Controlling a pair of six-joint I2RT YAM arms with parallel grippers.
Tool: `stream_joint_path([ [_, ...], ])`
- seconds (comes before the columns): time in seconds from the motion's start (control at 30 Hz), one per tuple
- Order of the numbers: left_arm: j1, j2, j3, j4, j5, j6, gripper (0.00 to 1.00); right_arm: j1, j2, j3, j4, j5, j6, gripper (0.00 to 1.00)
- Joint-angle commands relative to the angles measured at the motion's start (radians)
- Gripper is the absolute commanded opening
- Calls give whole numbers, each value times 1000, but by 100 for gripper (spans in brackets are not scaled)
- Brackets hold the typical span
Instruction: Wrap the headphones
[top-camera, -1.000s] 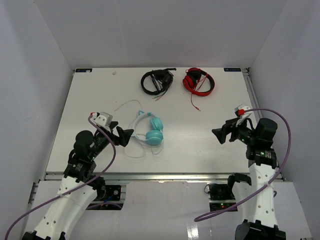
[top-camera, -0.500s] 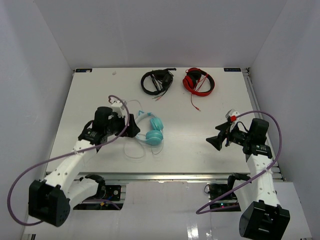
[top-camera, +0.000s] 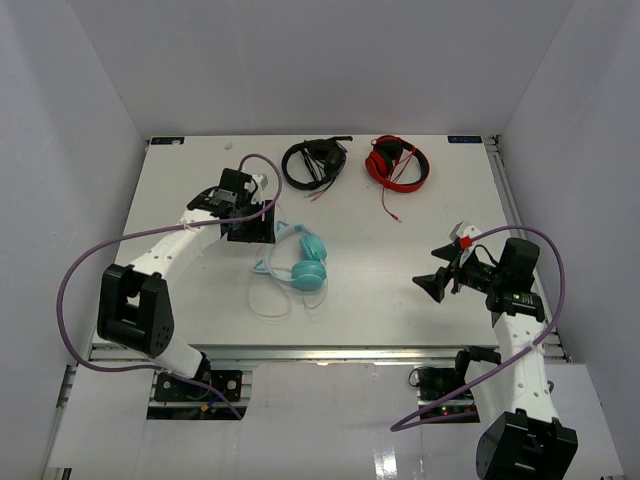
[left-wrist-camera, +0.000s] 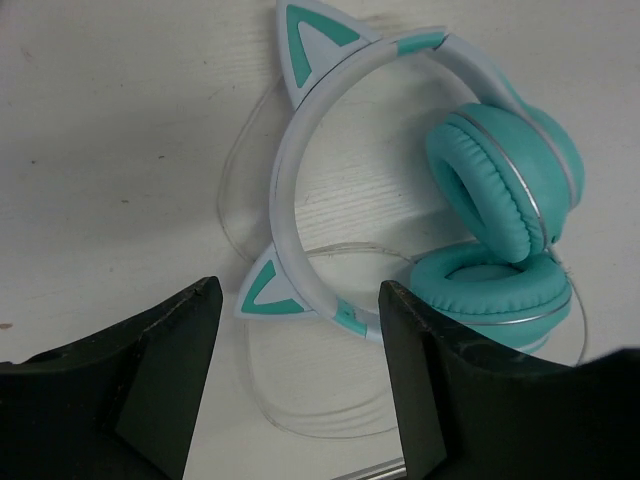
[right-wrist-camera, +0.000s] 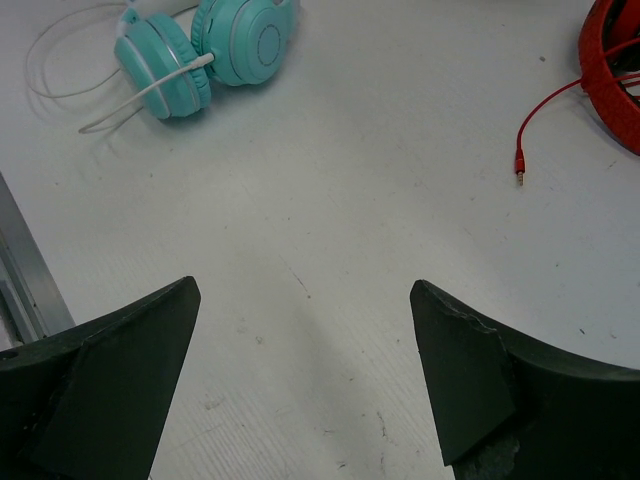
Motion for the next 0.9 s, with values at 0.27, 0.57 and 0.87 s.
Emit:
stream_joint_path([
  [0.27,-48,163,32,149,-4,147,68,-6,-11,8,-13,-14,-29,92],
  [0.57,-49,296,77,161,-41,199,57,-11,-7,6,-13,-21,-32,92],
  [0.87,-87,353,69,178,-54,200,44,-14,-5,6,-13,-22,-34,92],
])
